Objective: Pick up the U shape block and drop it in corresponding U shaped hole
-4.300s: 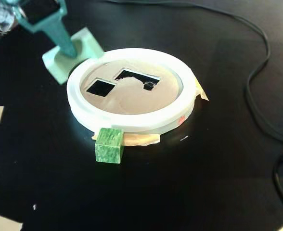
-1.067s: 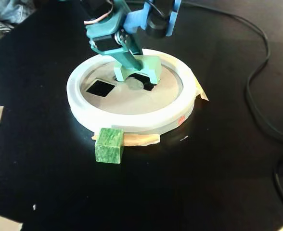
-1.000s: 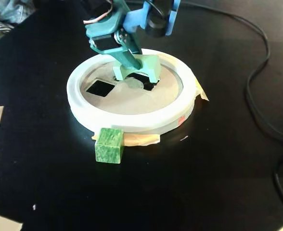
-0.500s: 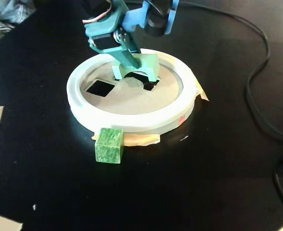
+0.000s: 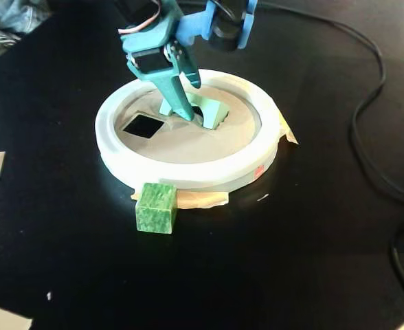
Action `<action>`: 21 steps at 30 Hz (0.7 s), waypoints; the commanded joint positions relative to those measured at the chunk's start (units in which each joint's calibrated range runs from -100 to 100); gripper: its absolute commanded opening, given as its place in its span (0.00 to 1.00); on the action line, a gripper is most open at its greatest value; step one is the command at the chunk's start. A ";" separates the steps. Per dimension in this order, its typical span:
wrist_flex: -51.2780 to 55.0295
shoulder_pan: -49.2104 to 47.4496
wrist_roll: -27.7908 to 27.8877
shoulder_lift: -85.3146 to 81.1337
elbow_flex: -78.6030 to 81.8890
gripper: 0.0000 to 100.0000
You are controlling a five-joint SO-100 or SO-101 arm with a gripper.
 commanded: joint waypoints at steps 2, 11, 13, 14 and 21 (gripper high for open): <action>-0.98 3.66 15.14 -9.31 -2.49 0.52; -1.08 3.16 20.37 -14.78 -2.49 0.53; -0.98 1.28 20.02 -14.78 -2.31 0.61; -0.98 -0.84 19.98 -14.78 -2.40 0.68; -1.08 -13.07 10.06 -14.87 -5.22 0.86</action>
